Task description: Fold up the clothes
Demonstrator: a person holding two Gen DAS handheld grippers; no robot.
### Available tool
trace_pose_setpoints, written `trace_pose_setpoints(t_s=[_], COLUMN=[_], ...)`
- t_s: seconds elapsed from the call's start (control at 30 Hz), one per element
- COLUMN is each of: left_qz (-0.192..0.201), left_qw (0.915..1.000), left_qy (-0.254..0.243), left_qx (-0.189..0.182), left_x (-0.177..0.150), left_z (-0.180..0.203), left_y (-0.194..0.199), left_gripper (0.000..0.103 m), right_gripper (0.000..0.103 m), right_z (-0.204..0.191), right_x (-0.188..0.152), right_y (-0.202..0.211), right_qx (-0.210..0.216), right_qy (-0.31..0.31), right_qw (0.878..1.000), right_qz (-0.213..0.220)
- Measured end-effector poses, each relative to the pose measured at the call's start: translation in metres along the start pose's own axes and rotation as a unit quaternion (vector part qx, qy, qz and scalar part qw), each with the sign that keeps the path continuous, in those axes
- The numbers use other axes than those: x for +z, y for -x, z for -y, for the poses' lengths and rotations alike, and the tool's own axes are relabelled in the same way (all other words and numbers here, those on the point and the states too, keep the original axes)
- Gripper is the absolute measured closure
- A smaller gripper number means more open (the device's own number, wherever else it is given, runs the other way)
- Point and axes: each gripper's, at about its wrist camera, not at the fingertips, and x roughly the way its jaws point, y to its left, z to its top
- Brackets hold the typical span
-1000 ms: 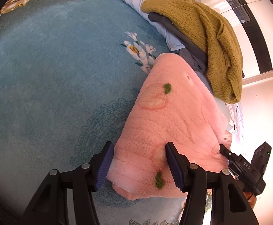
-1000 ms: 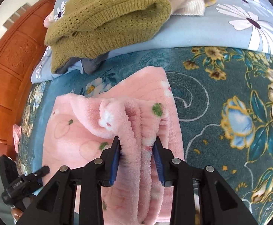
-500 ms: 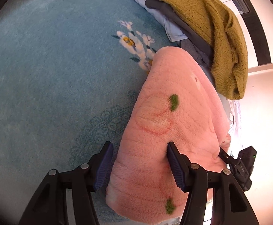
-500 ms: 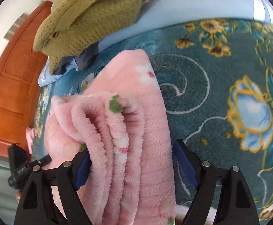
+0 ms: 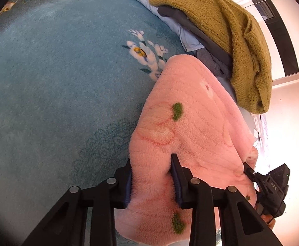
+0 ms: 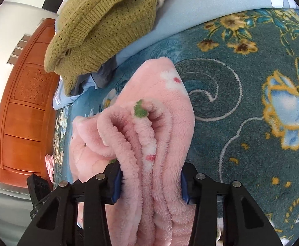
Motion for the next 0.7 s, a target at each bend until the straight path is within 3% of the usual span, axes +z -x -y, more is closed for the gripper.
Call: trace_pose_setpoints(t_s=[0.17,0.37,0.7], left_qz=[0.027,0.081,0.203], left_qw=[0.9995,0.9965,0.9785], left_qy=[-0.014,-0.021,0.033], left_qx=[0.007,0.003,-0.021], left_x=[-0.009,-0.015,-0.011], left_z=[0.021,0.035,0.012], left_y=[0.016,0.067,0.182], left_gripper=[0.075,0.076,0.076], right_gripper=[0.06,0.06,0.06], right_z=[-0.009,-0.05,-0.146], right_x=[0.004,0.013,0.017], right_y=[0.011,0.034,0.039], right_qx=[0.04,0.073,0.163], right_qy=[-0.007,0.052,0.133], right_qw=[0.999,0.996,0.977], right_qz=[0.006,0.018,0.04])
